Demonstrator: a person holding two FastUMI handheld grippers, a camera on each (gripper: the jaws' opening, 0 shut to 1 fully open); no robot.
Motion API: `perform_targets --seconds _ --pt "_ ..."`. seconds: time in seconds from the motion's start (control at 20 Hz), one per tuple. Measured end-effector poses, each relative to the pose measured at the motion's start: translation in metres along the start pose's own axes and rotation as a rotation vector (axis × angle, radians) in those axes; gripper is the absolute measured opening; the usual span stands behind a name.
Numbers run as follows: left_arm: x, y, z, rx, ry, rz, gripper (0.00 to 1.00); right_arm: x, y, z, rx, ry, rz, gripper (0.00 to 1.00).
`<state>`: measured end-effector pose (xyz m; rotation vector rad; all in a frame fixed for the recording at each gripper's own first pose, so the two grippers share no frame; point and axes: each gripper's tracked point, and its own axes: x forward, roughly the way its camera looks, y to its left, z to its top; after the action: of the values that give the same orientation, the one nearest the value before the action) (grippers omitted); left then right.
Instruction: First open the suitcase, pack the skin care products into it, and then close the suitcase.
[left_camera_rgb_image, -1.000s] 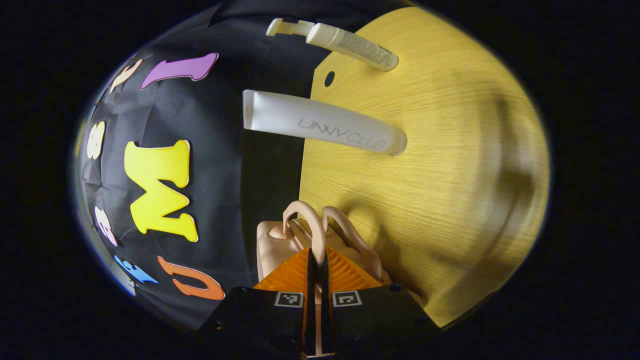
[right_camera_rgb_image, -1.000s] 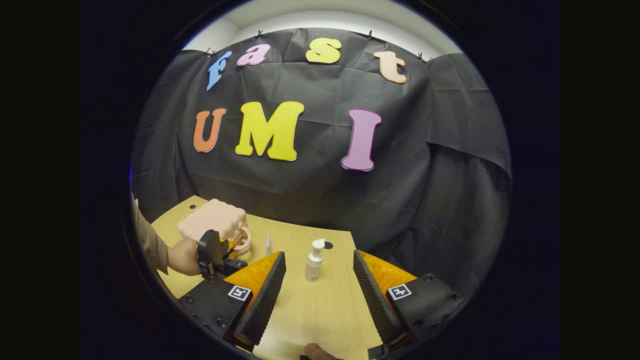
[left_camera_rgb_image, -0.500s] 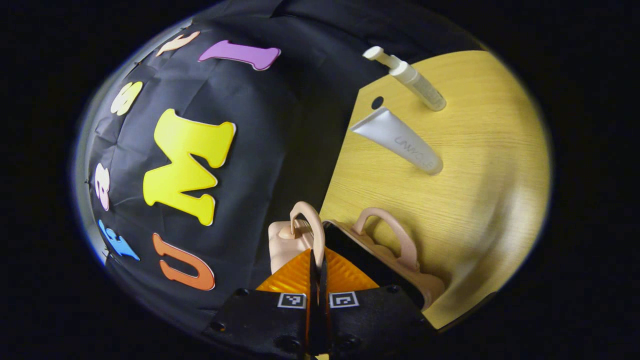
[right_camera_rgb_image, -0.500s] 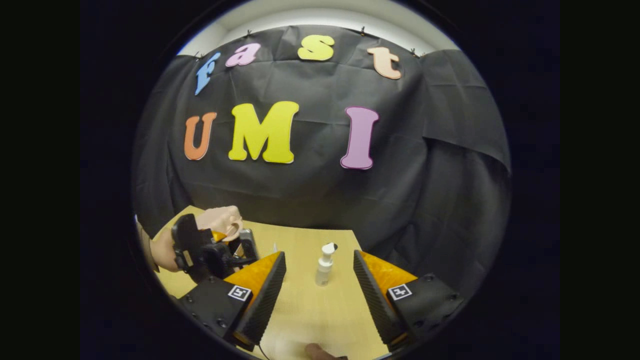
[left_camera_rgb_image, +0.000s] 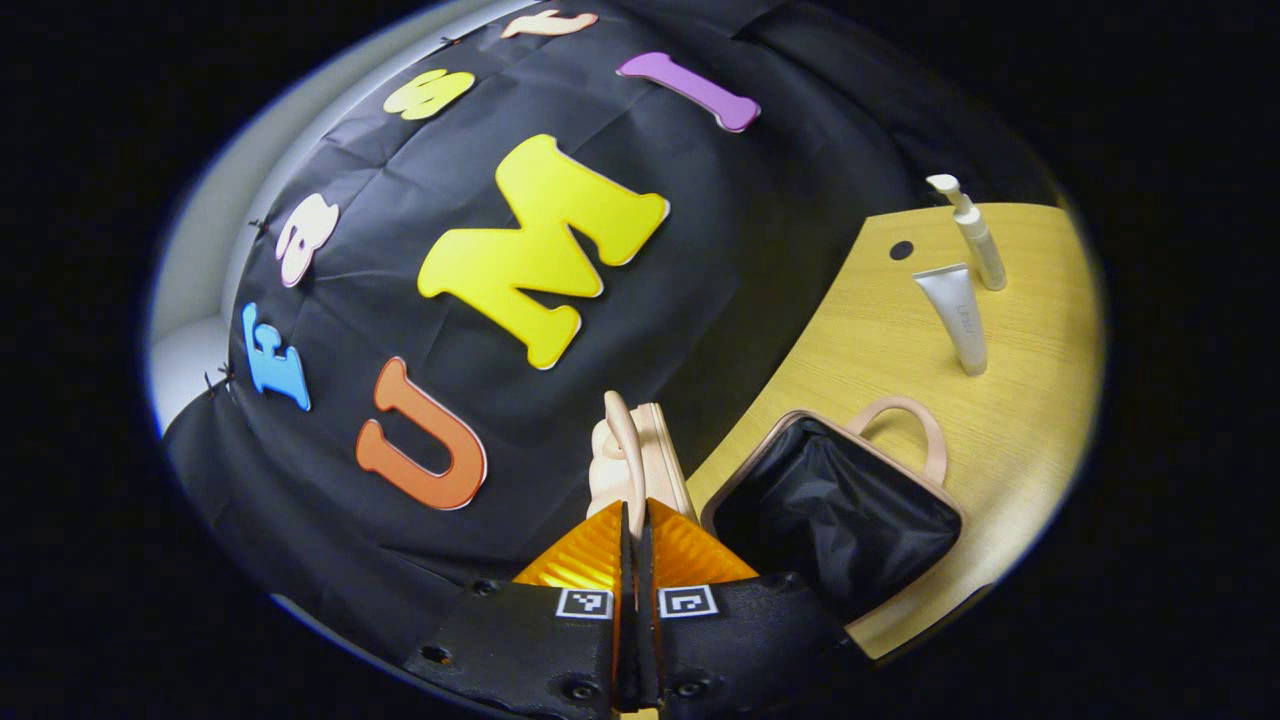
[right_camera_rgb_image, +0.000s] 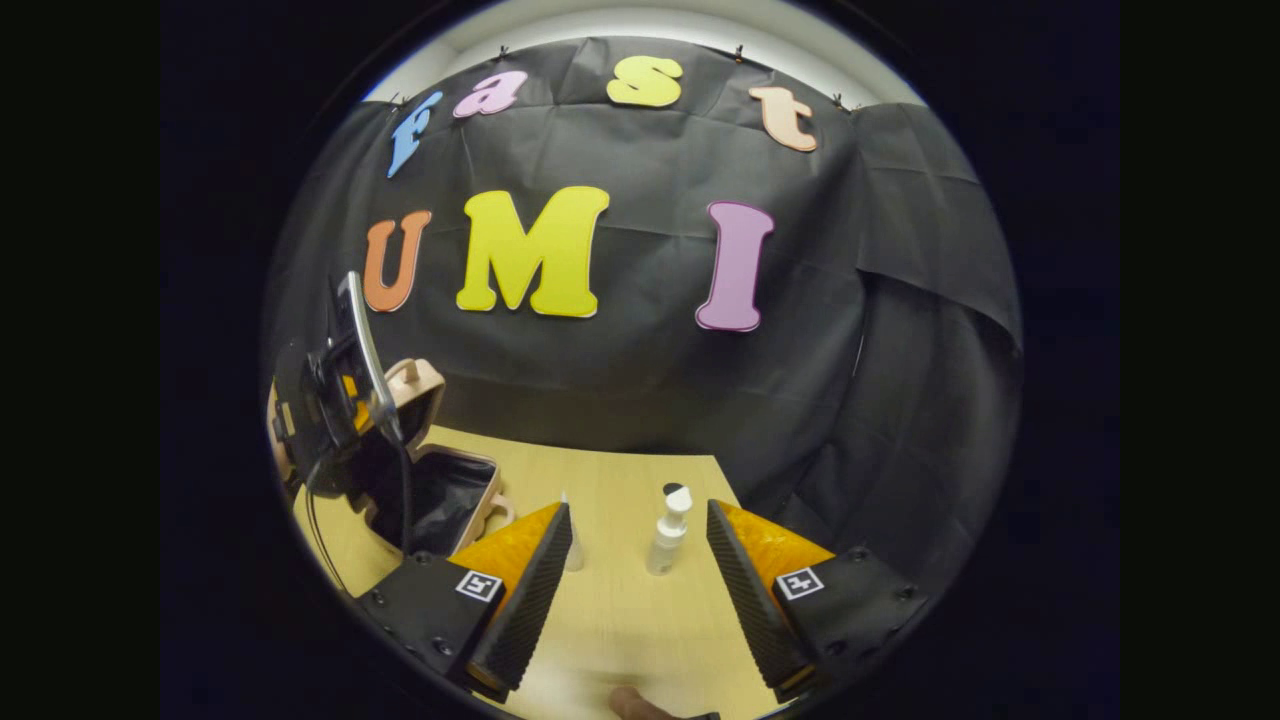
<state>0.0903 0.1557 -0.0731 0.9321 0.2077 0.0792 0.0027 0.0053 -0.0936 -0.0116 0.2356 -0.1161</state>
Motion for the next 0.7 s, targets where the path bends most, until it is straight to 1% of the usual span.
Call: perform_targets --seconds 0.1,0.2,0.4,0.55,0.7 --pt "0.000 0.019 -0.013 -0.015 0.013 0.022 0.02 0.001 0.007 0.004 -0.008 -0.007 0.001 0.80" --pt "0.003 0.029 -0.027 -0.017 0.023 0.035 0.03 0.003 0.011 0.005 -0.018 -0.011 -0.017 0.81" --pt "0.007 0.051 -0.058 0.018 0.018 0.044 0.02 0.002 0.025 0.003 -0.016 -0.009 -0.028 0.80" --pt "0.014 0.065 -0.077 0.024 0.006 0.042 0.03 0.002 0.036 0.001 -0.014 -0.006 -0.028 0.81" --pt "0.020 0.081 -0.104 0.049 0.028 0.065 0.03 0.002 0.053 -0.002 -0.028 0.002 -0.026 0.80"
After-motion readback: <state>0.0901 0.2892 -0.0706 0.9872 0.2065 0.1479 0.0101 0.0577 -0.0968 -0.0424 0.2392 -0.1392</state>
